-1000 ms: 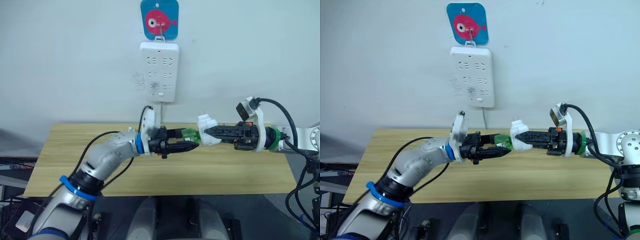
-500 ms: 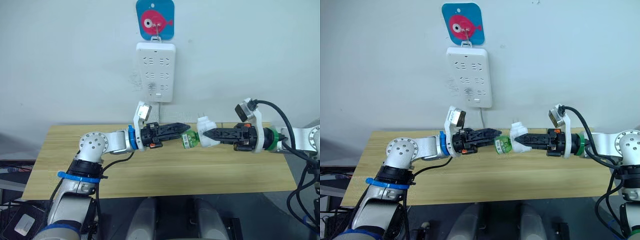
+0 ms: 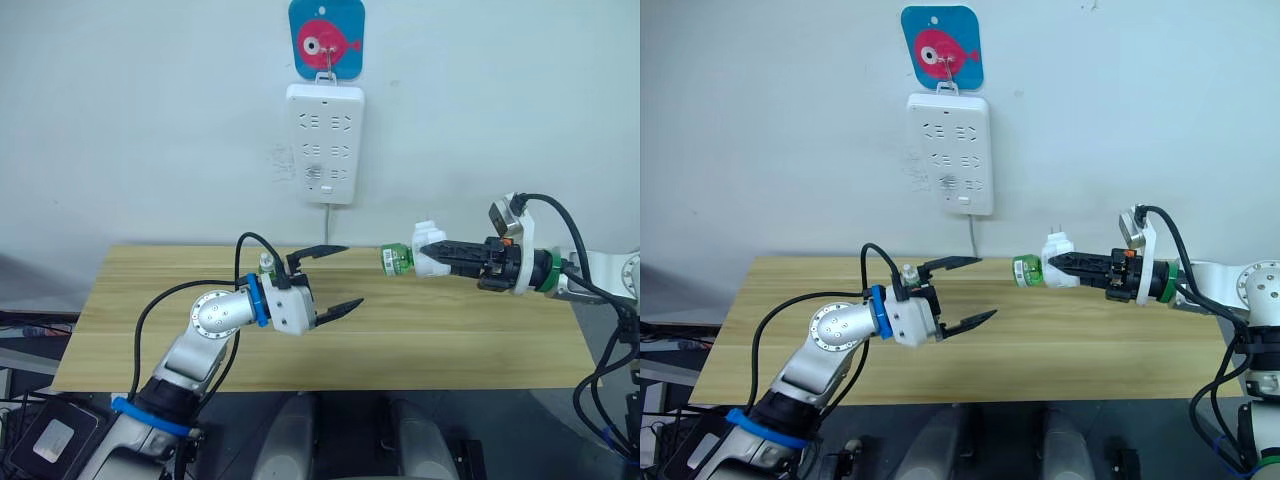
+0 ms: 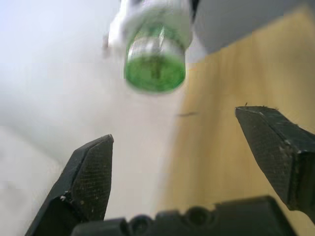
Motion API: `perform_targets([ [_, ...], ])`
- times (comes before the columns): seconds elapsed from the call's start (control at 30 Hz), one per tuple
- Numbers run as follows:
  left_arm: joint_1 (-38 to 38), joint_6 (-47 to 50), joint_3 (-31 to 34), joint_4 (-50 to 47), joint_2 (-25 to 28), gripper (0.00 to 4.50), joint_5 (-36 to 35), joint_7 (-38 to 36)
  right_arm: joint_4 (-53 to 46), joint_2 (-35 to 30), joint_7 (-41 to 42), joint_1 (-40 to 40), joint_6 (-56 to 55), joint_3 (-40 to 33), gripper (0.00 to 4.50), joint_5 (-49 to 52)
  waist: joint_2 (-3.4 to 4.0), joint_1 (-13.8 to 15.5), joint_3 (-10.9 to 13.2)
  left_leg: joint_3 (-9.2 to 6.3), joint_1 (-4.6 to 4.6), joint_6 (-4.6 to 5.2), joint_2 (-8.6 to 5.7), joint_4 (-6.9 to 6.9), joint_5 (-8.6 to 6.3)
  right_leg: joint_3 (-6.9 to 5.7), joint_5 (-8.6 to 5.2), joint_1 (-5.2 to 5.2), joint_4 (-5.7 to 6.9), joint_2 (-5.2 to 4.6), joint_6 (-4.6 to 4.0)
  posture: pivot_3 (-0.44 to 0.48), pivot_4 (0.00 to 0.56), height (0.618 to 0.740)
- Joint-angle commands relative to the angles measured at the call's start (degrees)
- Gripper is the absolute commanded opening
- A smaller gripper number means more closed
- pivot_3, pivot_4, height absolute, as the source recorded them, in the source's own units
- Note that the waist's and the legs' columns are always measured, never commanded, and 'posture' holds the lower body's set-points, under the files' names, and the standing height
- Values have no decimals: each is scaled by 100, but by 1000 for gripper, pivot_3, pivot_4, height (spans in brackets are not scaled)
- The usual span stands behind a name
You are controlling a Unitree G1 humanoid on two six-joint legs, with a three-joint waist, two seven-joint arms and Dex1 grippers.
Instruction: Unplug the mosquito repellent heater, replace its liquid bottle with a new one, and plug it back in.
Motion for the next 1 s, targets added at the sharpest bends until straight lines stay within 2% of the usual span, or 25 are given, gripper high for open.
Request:
perform_targets([
  [0.03, -350, -1221, -4, 387, -171, 4479, 853, 587, -81, 18, 194, -160, 155, -216, 2973, -12, 0, 3, 0, 0, -2, 2, 0, 1, -1, -1, 2, 0, 0, 0, 3, 86, 201, 740],
  [0.2, -737, -2007, -100, 889, -363, 4479, 1634, 1148, -132, 151, 133, -239, 266, -229, 2973, 32, 0, 0, 0, 2, -5, 8, -2, 6, -5, -3, 7, 0, 2, 0, 11, 84, 204, 740],
  [0.47, -1084, -2341, -182, 1274, -450, 4479, 2083, 1663, -296, 236, -72, -225, 302, -270, 2973, 345, 0, -16, 0, 1, -5, 9, -2, 10, -5, -9, 8, 1, 8, 1, 13, 70, 205, 740],
  [0.57, -1170, -2421, -232, 1367, -445, 3902, 2147, 1757, -325, 223, -138, -208, 297, -264, 2973, 454, 0, -23, 0, 2, -5, 9, -3, 11, -5, -8, 9, 1, 8, 1, 15, 64, 206, 740],
  [0.73, -1210, -2487, -344, 1456, -397, 2369, 2149, 1777, -411, 189, -216, -159, 290, -212, 2973, 629, 0, -28, 0, 1, -5, 9, -3, 12, -5, -10, 9, 2, 8, 2, 15, 63, 207, 740],
  [0.93, -1244, -2534, -438, 1533, -393, 2306, 1960, 1780, -466, 155, -272, -140, 288, -172, 2973, 776, 0, -27, 0, 1, -5, 9, -3, 12, -5, -9, 9, 2, 9, 3, 15, 67, 205, 740],
  [1.0, -1172, -2320, -708, 1397, -398, 2306, 1015, 1361, -477, 129, -257, -146, 312, -152, 2973, 789, 0, -30, 0, 1, -5, 9, -3, 13, -5, -9, 9, 2, 9, 3, 15, 68, 205, 740],
])
